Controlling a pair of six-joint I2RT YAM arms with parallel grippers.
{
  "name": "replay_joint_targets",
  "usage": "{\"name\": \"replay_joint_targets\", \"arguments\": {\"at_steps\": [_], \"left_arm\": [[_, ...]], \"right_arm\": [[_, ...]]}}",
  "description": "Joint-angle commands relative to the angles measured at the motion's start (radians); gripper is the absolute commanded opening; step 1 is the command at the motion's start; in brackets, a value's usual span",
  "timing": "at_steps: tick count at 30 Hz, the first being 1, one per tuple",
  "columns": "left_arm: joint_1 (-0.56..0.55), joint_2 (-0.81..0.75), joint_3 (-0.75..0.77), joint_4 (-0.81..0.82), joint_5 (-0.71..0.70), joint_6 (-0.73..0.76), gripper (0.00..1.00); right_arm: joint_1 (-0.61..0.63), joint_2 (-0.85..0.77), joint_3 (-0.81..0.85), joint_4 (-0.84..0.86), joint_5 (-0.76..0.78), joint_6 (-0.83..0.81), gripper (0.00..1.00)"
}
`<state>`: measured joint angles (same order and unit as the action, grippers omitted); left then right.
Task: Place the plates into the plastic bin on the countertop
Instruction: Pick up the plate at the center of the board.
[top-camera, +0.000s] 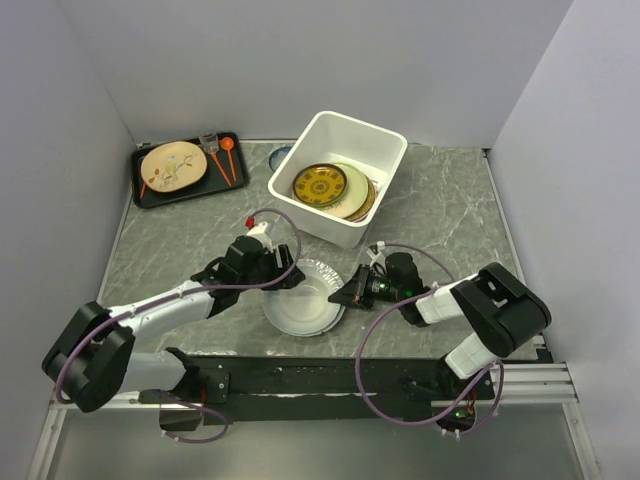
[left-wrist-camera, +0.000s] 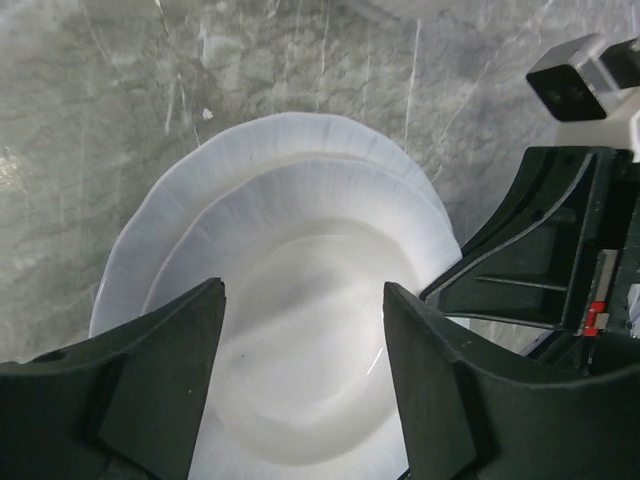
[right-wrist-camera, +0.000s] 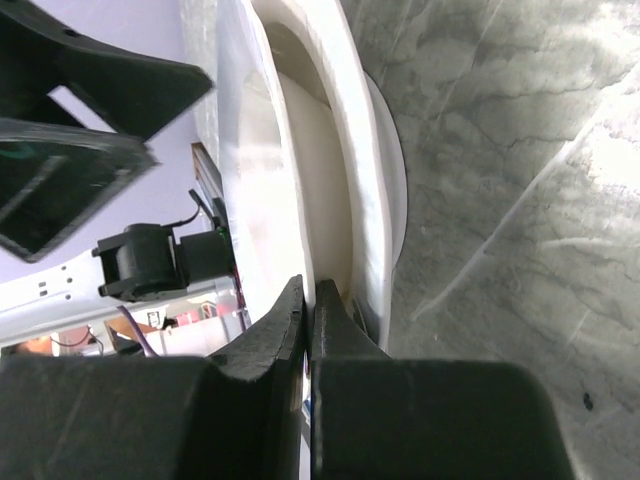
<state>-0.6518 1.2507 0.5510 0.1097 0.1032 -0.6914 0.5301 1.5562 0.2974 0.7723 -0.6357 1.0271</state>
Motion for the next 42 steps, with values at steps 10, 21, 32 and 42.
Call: {"name": "replay_joint_targets", "arguments": {"at_steps": [10,21,32,42], "left_arm": [[0.001,-0.149,0.060,-0.156,-0.164,0.036,0.92],[0.033,-0.145,0.049,-0.168,-0.230,0.033,0.99],[0.144,-0.160,-0.009,-0.119,-0.091,0.038,0.99],[0.175,-0.140,-0.051,-0.045,-0.002,0.023,0.95]], "right_arm": [[0.007,-0.061,0.097,-0.202,0.011,-0.107,0.00],[-0.001,-0.136,0.075,-0.203,-0.015,-0.094,0.00],[-0.012,-0.370,0.052,-0.369,0.056,-0.124,0.00],[-0.045,-0.475,0.037,-0.469,0.059,-0.160,0.00]]}}
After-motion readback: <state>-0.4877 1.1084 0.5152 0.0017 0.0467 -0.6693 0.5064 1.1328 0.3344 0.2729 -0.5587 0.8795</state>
